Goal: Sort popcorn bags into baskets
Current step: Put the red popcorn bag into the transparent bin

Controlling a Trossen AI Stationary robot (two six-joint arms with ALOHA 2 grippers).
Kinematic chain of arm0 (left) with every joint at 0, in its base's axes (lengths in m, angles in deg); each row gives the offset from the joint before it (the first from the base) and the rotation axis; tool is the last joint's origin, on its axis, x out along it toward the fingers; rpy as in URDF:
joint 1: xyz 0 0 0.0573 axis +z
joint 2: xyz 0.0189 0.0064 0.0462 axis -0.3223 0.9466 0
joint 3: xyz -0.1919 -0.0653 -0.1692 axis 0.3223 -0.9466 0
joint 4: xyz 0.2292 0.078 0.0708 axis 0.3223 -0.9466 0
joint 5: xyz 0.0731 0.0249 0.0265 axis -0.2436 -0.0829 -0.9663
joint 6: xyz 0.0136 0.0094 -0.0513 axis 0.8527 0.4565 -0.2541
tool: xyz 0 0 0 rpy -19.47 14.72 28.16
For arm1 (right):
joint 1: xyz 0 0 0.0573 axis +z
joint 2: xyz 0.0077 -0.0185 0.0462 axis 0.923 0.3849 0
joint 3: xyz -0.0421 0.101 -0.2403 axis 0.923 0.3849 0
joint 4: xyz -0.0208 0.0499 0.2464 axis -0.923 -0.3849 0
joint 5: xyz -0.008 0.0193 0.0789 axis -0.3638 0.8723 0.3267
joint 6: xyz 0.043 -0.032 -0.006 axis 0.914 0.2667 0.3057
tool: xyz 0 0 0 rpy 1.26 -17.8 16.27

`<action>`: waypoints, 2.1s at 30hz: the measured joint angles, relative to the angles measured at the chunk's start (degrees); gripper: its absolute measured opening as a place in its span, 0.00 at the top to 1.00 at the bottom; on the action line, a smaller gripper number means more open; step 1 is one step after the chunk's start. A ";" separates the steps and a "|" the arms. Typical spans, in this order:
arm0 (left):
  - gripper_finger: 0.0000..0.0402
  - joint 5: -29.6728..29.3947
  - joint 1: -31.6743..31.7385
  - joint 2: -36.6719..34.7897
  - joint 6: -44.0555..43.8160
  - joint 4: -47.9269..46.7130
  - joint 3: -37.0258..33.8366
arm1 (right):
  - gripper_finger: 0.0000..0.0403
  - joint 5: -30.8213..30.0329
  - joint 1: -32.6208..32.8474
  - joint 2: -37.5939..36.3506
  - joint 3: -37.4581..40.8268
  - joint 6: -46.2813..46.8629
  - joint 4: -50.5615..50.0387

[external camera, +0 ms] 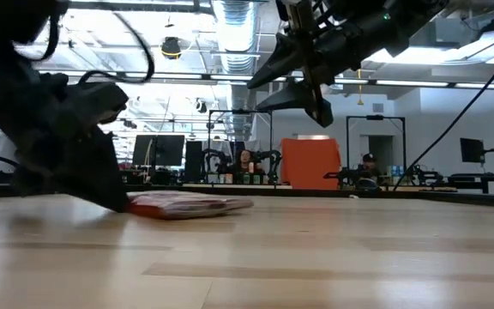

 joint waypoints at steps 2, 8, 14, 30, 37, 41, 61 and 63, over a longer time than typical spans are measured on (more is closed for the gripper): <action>1.00 -0.45 -0.08 1.78 -1.41 0.22 -0.02 | 0.53 0.02 0.00 0.00 0.00 0.00 -0.59; 1.00 0.23 -0.87 4.25 -4.49 0.69 0.09 | 0.49 0.33 1.17 3.34 -0.05 -0.96 -2.46; 1.00 2.00 -1.25 2.20 -3.56 3.85 -0.04 | 0.40 1.82 1.42 10.12 0.21 6.22 1.38; 1.00 -7.71 0.22 -0.96 4.41 4.10 0.43 | 0.43 1.54 0.77 10.49 0.02 7.35 7.33; 1.00 -3.20 -0.46 5.09 2.70 9.67 0.57 | 0.43 2.11 0.79 10.49 0.02 7.05 7.28; 1.00 -3.13 -0.48 6.71 1.74 9.27 0.61 | 0.42 2.43 0.90 10.96 0.00 5.04 7.52; 1.00 -1.06 0.19 6.84 0.39 6.77 0.57 | 0.42 6.38 -1.86 22.21 -1.97 2.78 9.25; 1.00 -0.97 0.24 6.84 0.40 6.76 0.57 | 0.42 7.59 -1.58 23.65 -3.52 2.07 9.64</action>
